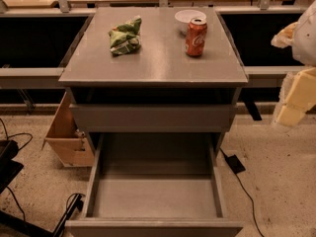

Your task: Close middle drawer

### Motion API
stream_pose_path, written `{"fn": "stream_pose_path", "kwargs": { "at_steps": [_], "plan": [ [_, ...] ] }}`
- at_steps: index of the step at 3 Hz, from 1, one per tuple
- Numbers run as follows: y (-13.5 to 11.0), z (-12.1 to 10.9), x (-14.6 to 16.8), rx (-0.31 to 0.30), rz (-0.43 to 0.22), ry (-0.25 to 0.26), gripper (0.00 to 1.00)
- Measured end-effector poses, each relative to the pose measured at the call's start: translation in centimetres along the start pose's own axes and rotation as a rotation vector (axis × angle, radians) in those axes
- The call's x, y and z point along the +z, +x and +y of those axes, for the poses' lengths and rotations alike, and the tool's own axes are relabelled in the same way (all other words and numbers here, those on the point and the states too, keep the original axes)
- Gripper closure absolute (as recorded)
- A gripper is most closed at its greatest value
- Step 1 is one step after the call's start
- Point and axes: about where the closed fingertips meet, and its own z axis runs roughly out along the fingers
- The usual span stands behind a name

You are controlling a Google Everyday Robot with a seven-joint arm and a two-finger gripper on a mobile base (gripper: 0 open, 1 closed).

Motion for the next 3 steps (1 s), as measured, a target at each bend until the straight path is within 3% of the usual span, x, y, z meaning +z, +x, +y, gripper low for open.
{"fn": "stream_pose_path", "kwargs": {
  "at_steps": [1,2,3],
  "plan": [
    [0.1,0.2,0.2,0.001,0.000,0.001,0.00],
    [0.9,2.5,2.6,0.011,0.007,0.007,0.00],
    [1.9,5.7,4.5,0.017,0.021,0.063,0.00]
  ]
}}
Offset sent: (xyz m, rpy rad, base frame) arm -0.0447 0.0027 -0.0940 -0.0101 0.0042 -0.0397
